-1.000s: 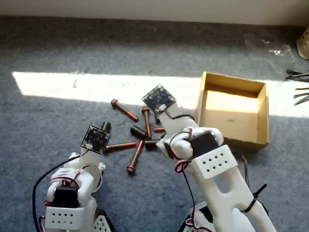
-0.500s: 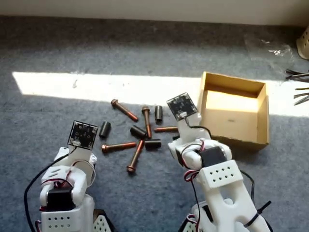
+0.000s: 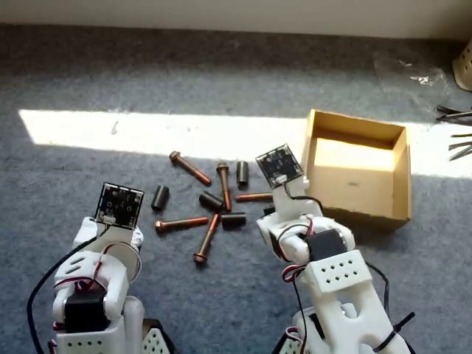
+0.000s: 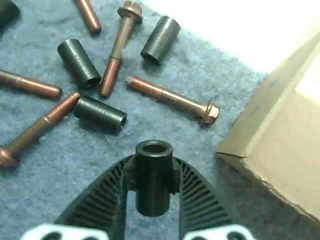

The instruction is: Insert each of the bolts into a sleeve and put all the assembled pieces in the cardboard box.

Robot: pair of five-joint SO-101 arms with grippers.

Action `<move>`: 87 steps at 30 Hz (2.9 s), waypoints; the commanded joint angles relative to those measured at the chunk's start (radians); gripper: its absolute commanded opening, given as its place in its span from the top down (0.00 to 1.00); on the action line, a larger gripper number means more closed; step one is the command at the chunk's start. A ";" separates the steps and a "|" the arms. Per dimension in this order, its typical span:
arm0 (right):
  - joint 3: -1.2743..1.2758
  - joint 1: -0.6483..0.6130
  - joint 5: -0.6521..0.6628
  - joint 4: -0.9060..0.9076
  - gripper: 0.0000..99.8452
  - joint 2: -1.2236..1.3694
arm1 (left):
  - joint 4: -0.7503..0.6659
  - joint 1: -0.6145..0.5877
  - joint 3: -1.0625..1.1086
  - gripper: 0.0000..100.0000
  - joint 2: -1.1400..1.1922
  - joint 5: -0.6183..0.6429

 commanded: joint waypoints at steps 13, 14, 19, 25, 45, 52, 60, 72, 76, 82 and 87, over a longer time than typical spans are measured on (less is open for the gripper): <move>0.005 0.088 -0.098 -0.022 1.00 -0.025 | -0.020 0.234 -0.489 0.99 0.860 -0.121; 0.005 0.097 -0.100 -0.022 1.00 -0.025 | -0.020 0.236 -0.516 0.99 0.917 -0.121; 0.007 0.107 -0.100 -0.022 1.00 -0.025 | -0.048 0.236 -0.648 0.99 1.132 -0.118; 0.007 0.107 -0.100 -0.025 1.00 -0.025 | -0.069 0.242 -0.723 0.99 1.322 -0.296; 0.013 0.110 -0.094 -0.070 1.00 -0.025 | -0.376 0.320 -0.733 0.99 1.429 0.275; 0.015 0.110 -0.094 -0.070 1.00 -0.025 | -0.457 0.321 -0.733 0.95 1.429 0.764; 0.015 0.110 -0.094 -0.070 1.00 -0.025 | -0.578 0.315 -0.734 0.92 1.514 1.051; 0.015 0.143 -0.094 -0.071 1.00 -0.025 | -0.675 0.252 -0.892 0.92 1.879 1.165; 0.015 0.143 -0.092 -0.071 1.00 -0.025 | -0.675 0.252 -0.938 0.92 1.957 1.165; 0.015 0.142 -0.092 -0.071 1.00 -0.025 | -0.675 0.252 -0.975 0.92 1.980 1.165; 0.015 0.142 -0.092 -0.071 1.00 -0.024 | -0.672 0.255 -0.992 0.92 1.979 1.163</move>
